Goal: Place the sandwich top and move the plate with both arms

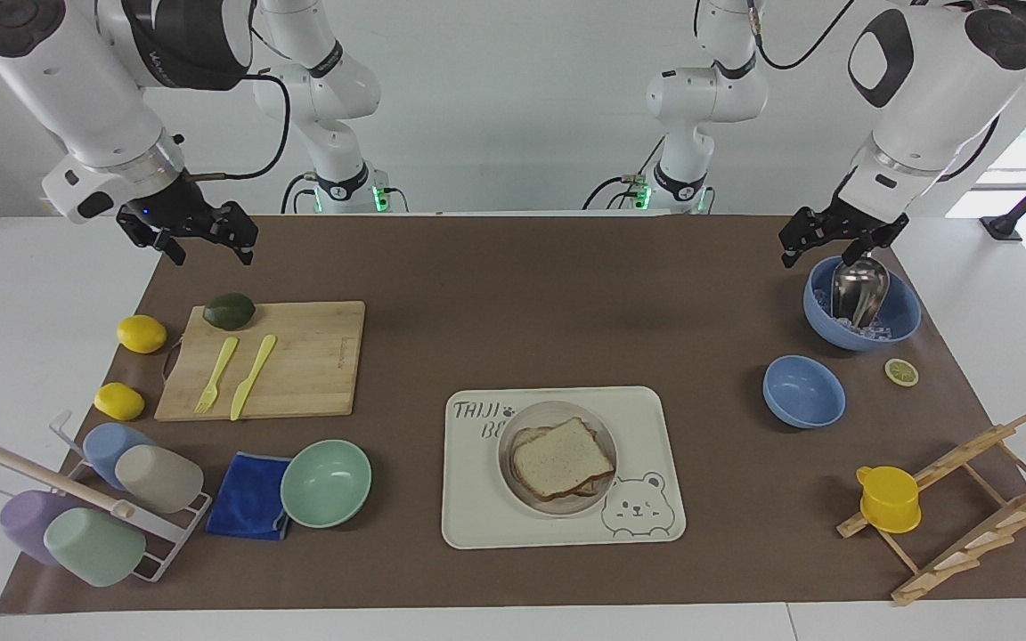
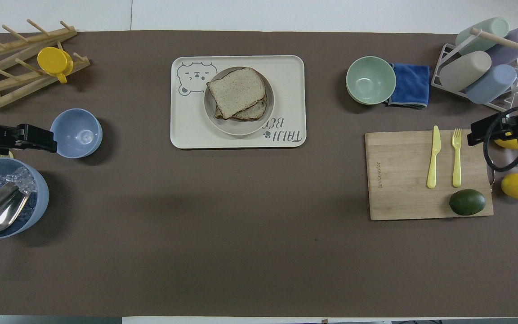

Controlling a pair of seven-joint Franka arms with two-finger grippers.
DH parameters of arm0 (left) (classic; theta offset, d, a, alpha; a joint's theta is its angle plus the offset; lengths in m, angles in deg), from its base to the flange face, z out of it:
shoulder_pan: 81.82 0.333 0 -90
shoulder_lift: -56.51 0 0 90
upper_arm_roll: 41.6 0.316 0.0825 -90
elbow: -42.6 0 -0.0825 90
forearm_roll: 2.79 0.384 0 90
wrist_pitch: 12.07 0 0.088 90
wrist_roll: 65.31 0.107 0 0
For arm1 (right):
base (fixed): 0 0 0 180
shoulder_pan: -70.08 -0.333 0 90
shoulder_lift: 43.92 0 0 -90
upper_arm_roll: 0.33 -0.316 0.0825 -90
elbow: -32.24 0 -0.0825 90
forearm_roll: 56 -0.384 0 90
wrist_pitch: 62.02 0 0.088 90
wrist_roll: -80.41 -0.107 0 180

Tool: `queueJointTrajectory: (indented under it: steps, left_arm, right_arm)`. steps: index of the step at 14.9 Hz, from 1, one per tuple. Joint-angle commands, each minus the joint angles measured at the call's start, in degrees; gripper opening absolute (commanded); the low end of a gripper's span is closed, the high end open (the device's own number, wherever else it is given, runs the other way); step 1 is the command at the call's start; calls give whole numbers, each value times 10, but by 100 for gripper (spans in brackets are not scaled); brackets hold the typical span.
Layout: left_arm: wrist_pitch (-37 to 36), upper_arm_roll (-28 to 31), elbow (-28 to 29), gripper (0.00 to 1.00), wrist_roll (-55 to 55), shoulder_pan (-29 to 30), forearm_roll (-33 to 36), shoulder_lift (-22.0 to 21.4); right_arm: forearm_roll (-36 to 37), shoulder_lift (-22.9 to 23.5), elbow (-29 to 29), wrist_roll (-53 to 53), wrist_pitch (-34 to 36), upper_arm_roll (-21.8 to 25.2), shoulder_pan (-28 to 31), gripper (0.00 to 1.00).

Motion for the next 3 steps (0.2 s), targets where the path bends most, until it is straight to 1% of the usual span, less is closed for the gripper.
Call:
queueJointTrajectory:
  steps: [1, 3]
  left_arm:
    - [-5, 6, 1, 100, 5, -7, 7, -6]
    - [-5, 6, 1, 100, 4, -3, 7, -7]
  right_arm:
    - [-5, -12, -15, 11, -7, -4, 8, 100]
    - [-4, -13, -15, 11, -8, -4, 8, 100]
